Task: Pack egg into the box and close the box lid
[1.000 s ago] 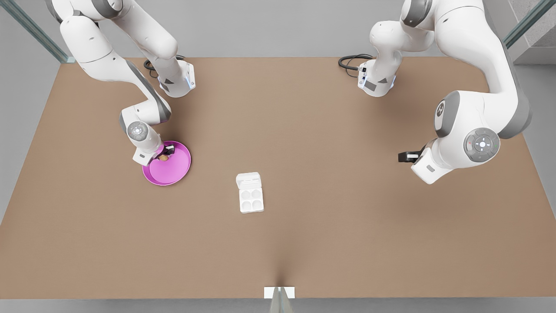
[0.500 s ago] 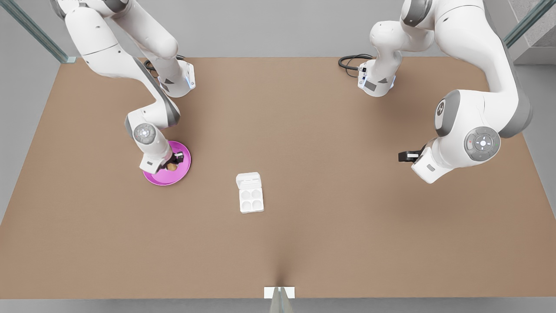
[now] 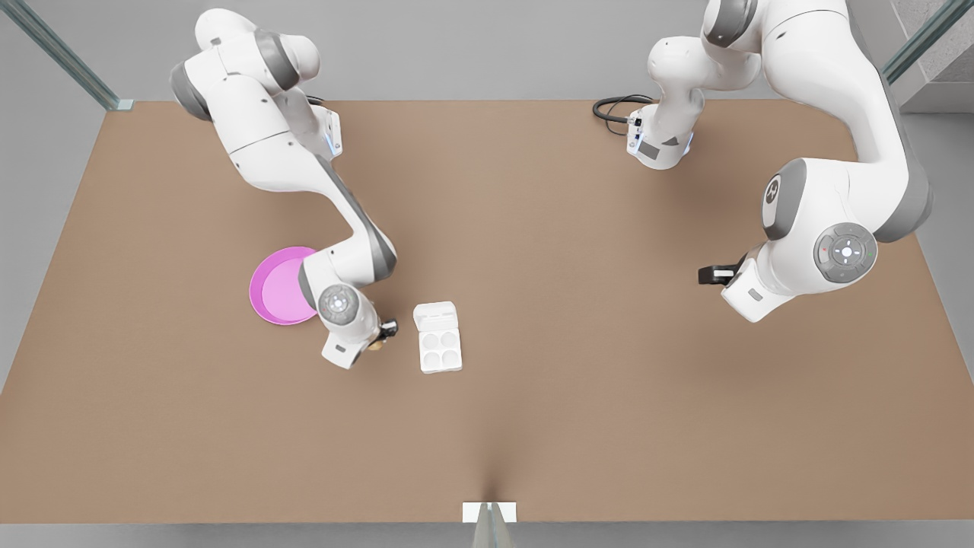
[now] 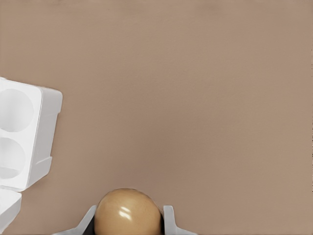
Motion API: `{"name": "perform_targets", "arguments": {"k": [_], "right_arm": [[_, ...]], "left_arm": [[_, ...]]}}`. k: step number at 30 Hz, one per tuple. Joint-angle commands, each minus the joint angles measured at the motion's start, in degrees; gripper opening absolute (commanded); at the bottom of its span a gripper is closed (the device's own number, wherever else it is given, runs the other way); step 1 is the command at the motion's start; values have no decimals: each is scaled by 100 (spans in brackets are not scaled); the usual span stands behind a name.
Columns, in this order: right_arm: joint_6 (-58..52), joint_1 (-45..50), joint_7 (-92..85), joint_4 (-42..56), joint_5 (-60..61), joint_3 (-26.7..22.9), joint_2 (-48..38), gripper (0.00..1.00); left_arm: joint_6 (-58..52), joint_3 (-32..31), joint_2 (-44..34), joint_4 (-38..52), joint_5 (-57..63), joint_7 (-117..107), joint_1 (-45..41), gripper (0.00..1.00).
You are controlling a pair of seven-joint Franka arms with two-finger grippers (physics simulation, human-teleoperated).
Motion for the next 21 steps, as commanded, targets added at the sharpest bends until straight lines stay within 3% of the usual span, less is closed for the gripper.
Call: {"name": "perform_targets", "arguments": {"k": [1,6,8,12,21], "right_arm": [[-659,255,648,391,234,-263,188,42],[-1327,976,824,1675,718,-887,874,42],[-1477,1169,1035,1886,823,-966,1041,42],[-1477,1626,1263,2044,1113,-1204,1164,42],[-1503,1995,1536,2431,1439,-1379,1603,43]], "left_arm": [[5,0,2,2,0,-2,0,100],[13,0,-7,2,9,6,9,100],[189,-9,11,46,-70,-186,-175,21],[277,-9,151,20,-70,-1197,-914,21],[523,-9,389,2,-185,-1488,-1134,21]]}}
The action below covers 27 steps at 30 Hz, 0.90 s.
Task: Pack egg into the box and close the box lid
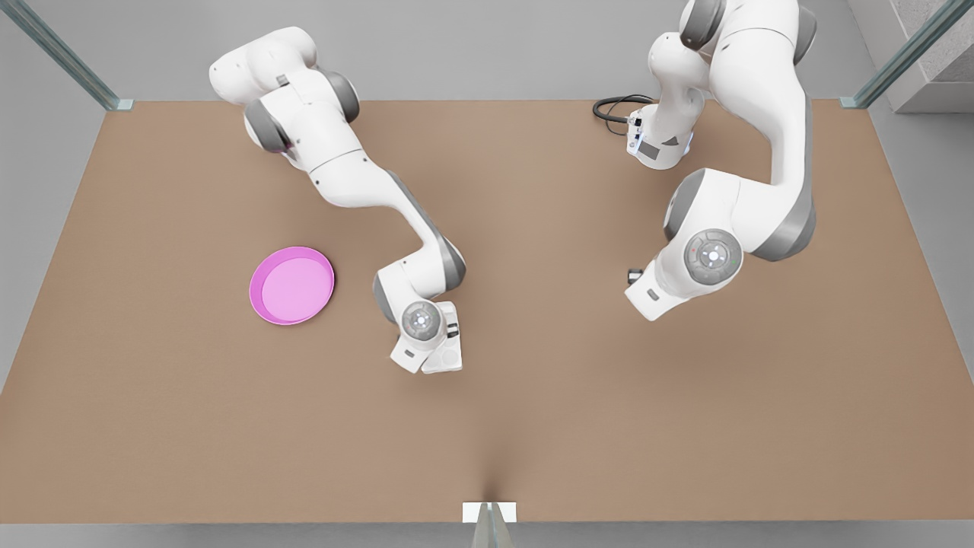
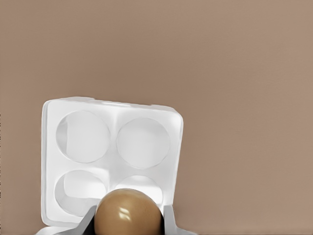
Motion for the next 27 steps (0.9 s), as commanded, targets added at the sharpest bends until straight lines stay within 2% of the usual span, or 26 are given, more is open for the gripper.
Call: {"name": "perform_targets", "arguments": {"k": [1,2,5,7,9,10,12,13,16,18,19,21,25,27], "right_arm": [[-123,79,799,12,54,-10,-2,49],[-228,106,781,12,63,8,-2,100],[-378,106,808,12,98,25,-98,100],[-430,-394,764,-93,10,157,-476,100],[-606,-2055,202,-840,-588,1141,-1074,100],[-702,-3110,-650,-1525,-649,1440,-1627,100],[-659,-4481,-2294,-3221,-807,1440,-3183,100],[-826,-4895,-2620,-3433,-869,1432,-3675,100],[-1081,-5132,-2488,-3460,-913,1388,-4765,100],[-1459,-4799,-2295,-3108,-896,1300,-4958,100],[-1433,-4622,-2295,-3056,-825,1229,-5003,100],[-1696,-3788,-2295,-2721,-764,482,-4941,100],[-2100,-3805,-2392,-2703,-825,403,-4836,100],[-2250,-3753,-2383,-2827,-843,412,-4792,100]], "left_arm": [[101,0,-5,2,-25,-814,-2,21],[101,0,-5,2,-25,-814,-2,21],[101,0,-5,2,-25,-858,-10,21],[101,0,-5,2,-25,-858,-2,21],[101,0,-5,2,-25,-858,-10,21],[101,0,-5,2,-25,-858,-10,21],[110,0,-5,11,-51,-1086,-151,21],[128,0,-14,20,-165,-1376,-327,21],[180,0,-23,20,-332,-2228,-898,21],[470,0,-5,29,-658,-2940,-1390,21],[698,0,91,46,-667,-3361,-1653,21],[1761,-9,557,108,-807,-4654,-2383,21],[2474,0,1014,90,-781,-5068,-2920,21],[3361,9,1532,108,-737,-5480,-3315,21]]}}
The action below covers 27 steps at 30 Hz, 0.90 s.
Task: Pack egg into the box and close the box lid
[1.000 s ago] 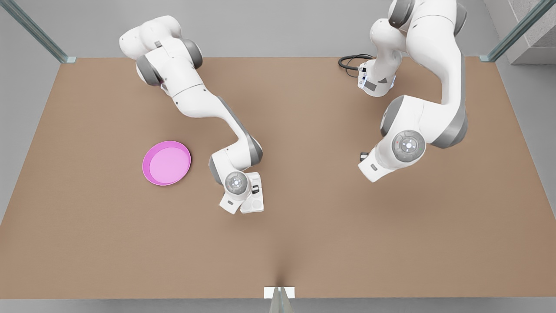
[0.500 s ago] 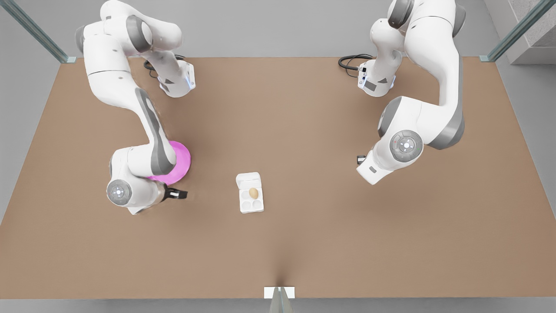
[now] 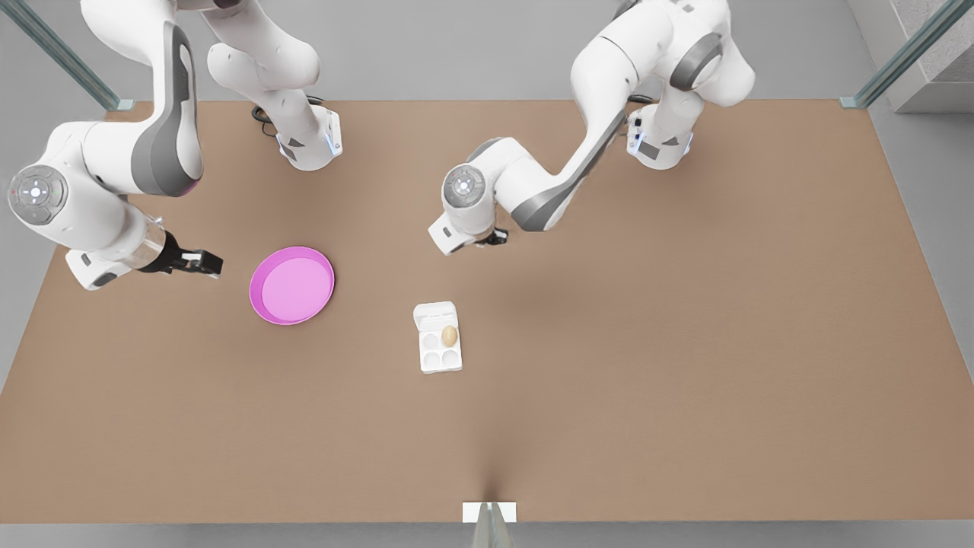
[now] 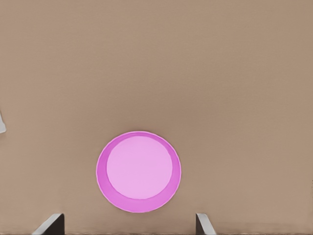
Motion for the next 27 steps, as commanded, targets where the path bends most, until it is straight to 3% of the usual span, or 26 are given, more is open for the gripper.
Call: {"name": "perform_targets", "arguments": {"k": [1,2,4,7,12,18,27], "right_arm": [[-425,-176,-1037,-32,-37,-21,25,100],[-355,-273,-1020,100,24,-21,-36,100],[805,-510,-1072,311,51,14,69,100],[691,-449,-1160,373,24,383,-89,100],[208,-466,-1160,469,50,506,34,100],[304,-466,-1169,443,-29,498,51,100],[331,-449,-1151,417,-29,506,87,100]], "left_arm": [[1735,16,356,6,9,-3151,-302,21],[1911,25,515,6,70,-3195,-425,21],[2105,51,699,6,88,-3362,-724,21],[2852,130,1244,313,219,-3687,-1067,21],[2896,596,1947,1254,308,-3898,-1577,21],[2896,922,2071,1597,308,-3661,-1489,21],[2694,939,2343,1623,316,-3151,-1129,21]]}}
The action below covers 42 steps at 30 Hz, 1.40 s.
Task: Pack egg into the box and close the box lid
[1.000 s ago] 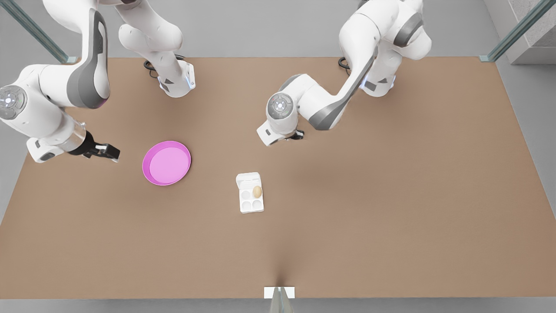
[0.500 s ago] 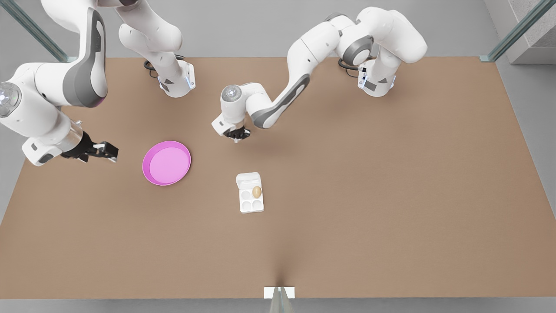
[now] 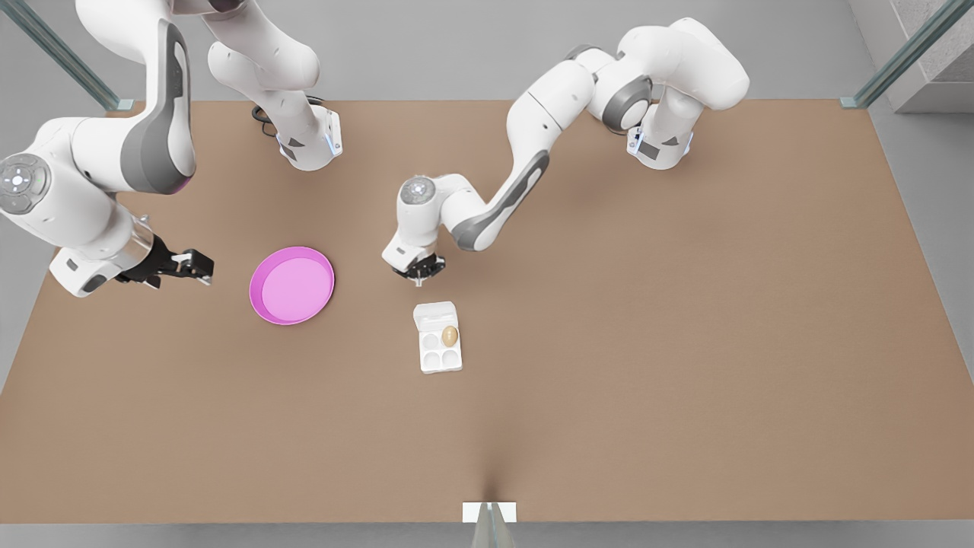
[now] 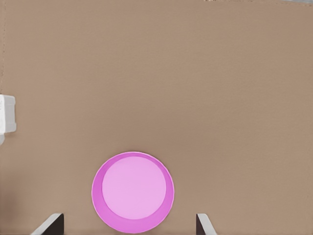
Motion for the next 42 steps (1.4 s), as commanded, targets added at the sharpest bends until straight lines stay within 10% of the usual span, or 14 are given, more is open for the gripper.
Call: {"name": "perform_targets", "arguments": {"k": [1,23,29,31,34,36,37,42], "right_arm": [[-14,-17,-255,2,3,1,-12,100],[-76,-34,-255,-7,3,1,-12,100],[-76,-8,-255,20,3,9,-74,100],[12,-8,-272,37,3,141,-83,100],[38,-8,-272,55,-15,440,-74,100],[30,-8,-264,55,-68,519,-83,100],[12,-8,-255,55,-68,581,-74,100],[126,-8,-255,55,-112,598,-4,100]], "left_arm": [[-102,1,15,23,5,-340,92,21],[442,-69,199,726,-39,-85,1102,21],[-2193,-350,-592,708,-110,1426,1682,21],[-3951,-429,-1892,146,-189,2532,2683,100],[-5121,-465,-2762,84,-110,5037,4266,100],[-3522,-561,-5259,-3255,-31,6067,5127,100],[-3776,-1360,-5285,-3238,-22,6076,6023,100],[-3908,-1528,-5347,-3361,145,5927,5858,100]]}}
